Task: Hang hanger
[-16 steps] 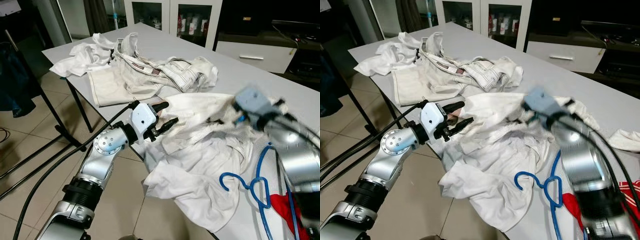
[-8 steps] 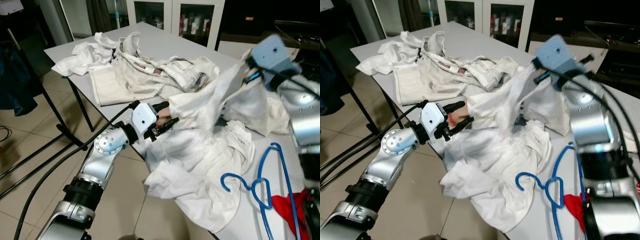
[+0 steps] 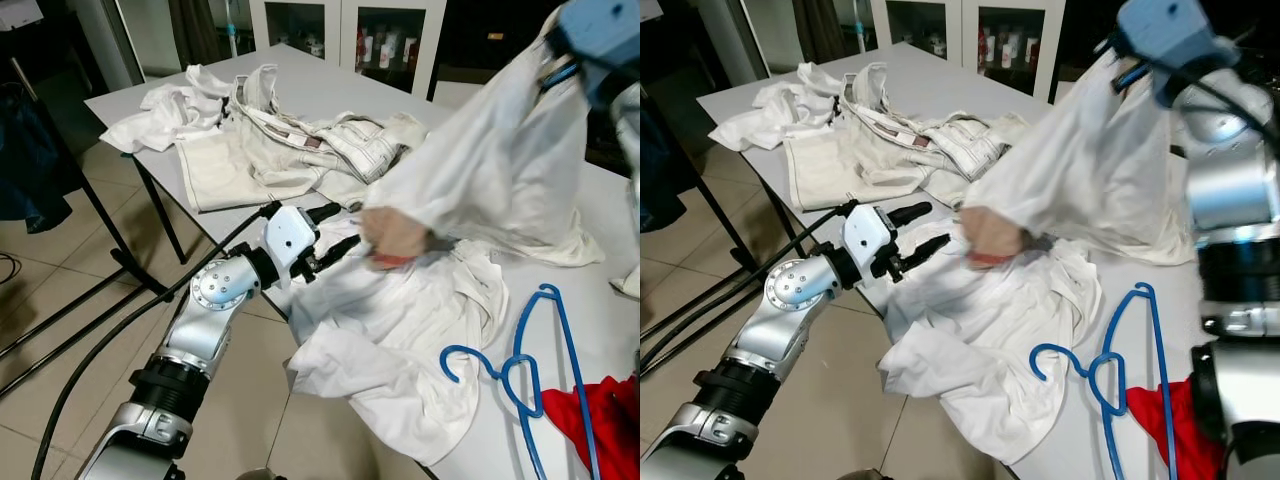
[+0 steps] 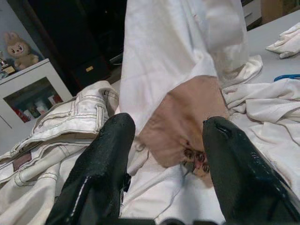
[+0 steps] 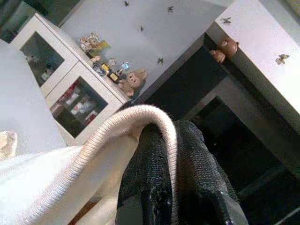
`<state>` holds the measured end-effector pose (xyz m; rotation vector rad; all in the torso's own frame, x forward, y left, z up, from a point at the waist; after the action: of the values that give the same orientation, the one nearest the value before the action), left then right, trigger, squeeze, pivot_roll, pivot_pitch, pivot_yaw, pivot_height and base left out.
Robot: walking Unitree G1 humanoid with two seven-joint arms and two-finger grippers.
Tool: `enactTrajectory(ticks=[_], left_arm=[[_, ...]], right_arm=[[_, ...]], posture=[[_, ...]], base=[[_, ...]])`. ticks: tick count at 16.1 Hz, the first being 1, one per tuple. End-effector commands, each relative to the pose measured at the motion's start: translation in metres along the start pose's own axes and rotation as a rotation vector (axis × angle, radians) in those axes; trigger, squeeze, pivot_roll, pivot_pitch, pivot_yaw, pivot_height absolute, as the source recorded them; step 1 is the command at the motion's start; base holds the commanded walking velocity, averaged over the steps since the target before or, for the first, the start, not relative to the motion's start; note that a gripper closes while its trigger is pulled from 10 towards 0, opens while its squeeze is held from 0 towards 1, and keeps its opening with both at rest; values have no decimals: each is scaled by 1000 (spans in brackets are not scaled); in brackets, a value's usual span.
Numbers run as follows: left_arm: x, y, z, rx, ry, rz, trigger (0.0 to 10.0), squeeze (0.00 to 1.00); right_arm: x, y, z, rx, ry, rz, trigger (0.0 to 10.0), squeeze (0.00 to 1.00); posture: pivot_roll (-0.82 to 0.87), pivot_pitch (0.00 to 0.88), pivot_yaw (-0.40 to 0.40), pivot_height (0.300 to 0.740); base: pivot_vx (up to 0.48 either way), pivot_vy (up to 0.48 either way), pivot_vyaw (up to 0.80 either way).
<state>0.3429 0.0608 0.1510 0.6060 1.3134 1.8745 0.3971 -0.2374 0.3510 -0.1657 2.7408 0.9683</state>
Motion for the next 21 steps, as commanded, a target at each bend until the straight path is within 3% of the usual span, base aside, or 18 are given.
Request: enactTrajectory(ticks=[1,4,8,10,13,16,19,21], left_arm=[[-1,2,0,-19,-2,1,10000,0],[1,1,1,-19,1,2,10000,0],[-2,2,1,-23,-5,0,10000,0],[-2,2,1,-23,-6,-2,10000,0],[-1,2,0,-20,2,-3,10000,0],[0,2,-1,-18,2,-3,10000,0],[-2,4,1,-20,-4,-8,10000,0],[-4,6,2,-23,-5,-16,10000,0]], right_arm=[[-2,8,-5,18,1,-29,0,0],[-5,19,-21,67,-28,-77,0,0],[-12,35,-61,114,-143,-117,0,0],[-14,33,-62,103,-139,-113,0,0],[-14,9,-9,-6,1,-69,0,0],[-3,-11,37,-95,85,-26,0,0],[18,-12,81,-128,202,-48,0,0],[31,-2,94,-145,244,-87,0,0]], posture=[[3,0,39,723],[1,0,43,723],[-6,0,46,723],[-4,0,40,723],[2,0,34,723],[-1,0,40,723],[-13,0,54,723],[-15,0,56,723]], base=[[0,0,0],[0,0,0],[0,0,0],[0,0,0],[0,0,0],[0,0,0],[0,0,0],[0,0,0]])
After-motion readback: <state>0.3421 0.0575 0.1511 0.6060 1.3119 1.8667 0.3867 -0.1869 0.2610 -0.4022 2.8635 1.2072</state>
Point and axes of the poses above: a point about 5 cm out from each wrist's last joint towards the gripper, its own x axis pointing back from the gripper into the wrist, its own y axis along the axis of the wrist's last joint, z = x × y, the point moved 4 cm from there along -x, pointing out of the wrist towards the gripper, and after that the axes turned 2 degrees about x, right-handed, at the moved point
